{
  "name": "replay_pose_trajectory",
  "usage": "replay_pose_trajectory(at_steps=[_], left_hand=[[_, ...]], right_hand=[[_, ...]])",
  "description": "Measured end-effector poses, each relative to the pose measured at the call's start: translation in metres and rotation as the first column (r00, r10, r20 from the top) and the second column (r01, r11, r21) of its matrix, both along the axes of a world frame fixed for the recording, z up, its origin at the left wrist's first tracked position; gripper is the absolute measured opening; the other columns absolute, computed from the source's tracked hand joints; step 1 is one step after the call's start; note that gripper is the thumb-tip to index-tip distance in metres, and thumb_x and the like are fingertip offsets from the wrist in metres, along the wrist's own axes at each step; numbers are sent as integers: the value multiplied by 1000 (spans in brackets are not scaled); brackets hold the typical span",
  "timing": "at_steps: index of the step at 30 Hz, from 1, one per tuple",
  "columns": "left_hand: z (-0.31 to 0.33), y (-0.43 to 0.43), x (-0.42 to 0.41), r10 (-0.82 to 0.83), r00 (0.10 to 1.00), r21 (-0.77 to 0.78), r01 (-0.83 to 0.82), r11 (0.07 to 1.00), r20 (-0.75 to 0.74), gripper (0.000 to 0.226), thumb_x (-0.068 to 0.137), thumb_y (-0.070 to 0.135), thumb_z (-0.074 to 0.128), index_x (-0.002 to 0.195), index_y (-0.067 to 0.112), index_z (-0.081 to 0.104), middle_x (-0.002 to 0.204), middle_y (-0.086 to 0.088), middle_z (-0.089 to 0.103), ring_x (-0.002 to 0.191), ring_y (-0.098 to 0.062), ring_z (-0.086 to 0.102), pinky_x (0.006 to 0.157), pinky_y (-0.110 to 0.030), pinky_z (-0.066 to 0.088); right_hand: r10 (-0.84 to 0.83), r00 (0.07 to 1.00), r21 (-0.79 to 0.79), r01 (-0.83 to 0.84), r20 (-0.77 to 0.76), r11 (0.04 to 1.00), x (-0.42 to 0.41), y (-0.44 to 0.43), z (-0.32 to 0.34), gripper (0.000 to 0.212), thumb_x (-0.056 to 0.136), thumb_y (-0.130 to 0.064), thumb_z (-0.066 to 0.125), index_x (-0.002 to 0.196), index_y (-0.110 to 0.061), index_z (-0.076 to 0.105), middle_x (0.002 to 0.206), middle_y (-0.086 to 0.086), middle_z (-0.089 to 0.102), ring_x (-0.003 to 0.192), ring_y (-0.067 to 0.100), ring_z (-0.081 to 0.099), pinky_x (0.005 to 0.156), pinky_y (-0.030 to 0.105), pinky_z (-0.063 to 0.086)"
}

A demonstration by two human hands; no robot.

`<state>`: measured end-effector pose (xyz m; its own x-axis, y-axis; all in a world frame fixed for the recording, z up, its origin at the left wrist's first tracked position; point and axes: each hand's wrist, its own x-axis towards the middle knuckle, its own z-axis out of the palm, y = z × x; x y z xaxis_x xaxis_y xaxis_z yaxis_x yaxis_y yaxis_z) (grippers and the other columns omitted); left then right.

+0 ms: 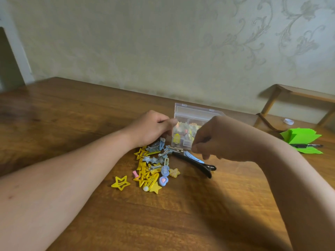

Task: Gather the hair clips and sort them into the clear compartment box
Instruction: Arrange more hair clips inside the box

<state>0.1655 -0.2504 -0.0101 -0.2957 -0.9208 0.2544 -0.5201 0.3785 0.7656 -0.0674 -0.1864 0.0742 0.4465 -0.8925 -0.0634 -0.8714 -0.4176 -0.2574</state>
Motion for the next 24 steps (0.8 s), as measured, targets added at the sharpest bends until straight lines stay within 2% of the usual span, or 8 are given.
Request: replay_pose_trajectory(at_steps=[4,8,11,13,15,21,23,24], left_hand=[[0,-1,-2,7,1000,-22,-6,1000,27,48,105,53,61,69,24,74,77,-4,77,73,-15,72,78,-37,56],[1,0,-3,13,1000,-21,-13,1000,18,47,106,49,61,68,23,70,73,1,74,67,-8,67,73,-32,51],[1,-1,-3,25,1000,-9,-25,1000,19,47,107,49,58,70,23,71,76,4,74,73,-9,69,78,-32,52],[2,0,-2,28,999,2,-28,1000,20,48,107,52,57,71,23,72,79,2,76,79,-13,72,81,-35,53],[2,1,-1,34,999,6,-34,999,23,48,107,53,56,72,23,72,82,0,77,83,-17,73,84,-37,54],[3,2,-2,46,998,-5,-46,999,39,47,108,50,55,73,24,72,82,1,77,84,-15,74,82,-34,54],[4,3,-3,50,998,-9,-50,999,38,47,108,51,55,73,24,73,79,5,76,77,-8,70,75,-31,50],[3,2,-4,47,998,-6,-46,999,34,48,108,51,55,75,23,74,78,7,75,74,-5,69,73,-30,48]], right_hand=[[-23,988,-76,12,-154,997,6,1,-5,14,95,-36,69,97,-36,84,73,-21,77,68,-5,70,74,31,64],[-29,959,-194,-27,-281,981,12,0,-12,21,93,-35,64,97,-31,84,86,-11,78,76,8,73,77,38,66],[-39,947,-224,-35,-319,974,17,2,-16,21,94,-37,64,98,-32,83,91,-11,76,83,13,72,76,36,64],[-45,941,-243,-41,-336,969,21,4,-16,19,96,-37,64,100,-31,82,93,-10,74,85,14,71,70,28,60],[-48,939,-245,-38,-339,969,23,6,-16,19,97,-38,64,102,-29,81,93,-10,73,86,13,70,65,24,55],[12,940,-121,-56,-341,991,17,6,-12,22,94,-41,64,88,-27,79,85,-9,74,81,10,69,80,37,63],[27,962,-35,-37,-270,999,10,5,-5,20,95,-38,66,84,-27,78,79,-9,76,75,8,71,78,36,63],[12,984,-1,-12,-176,1000,4,4,1,17,96,-38,68,84,-28,78,77,-11,76,71,7,71,75,33,64]])
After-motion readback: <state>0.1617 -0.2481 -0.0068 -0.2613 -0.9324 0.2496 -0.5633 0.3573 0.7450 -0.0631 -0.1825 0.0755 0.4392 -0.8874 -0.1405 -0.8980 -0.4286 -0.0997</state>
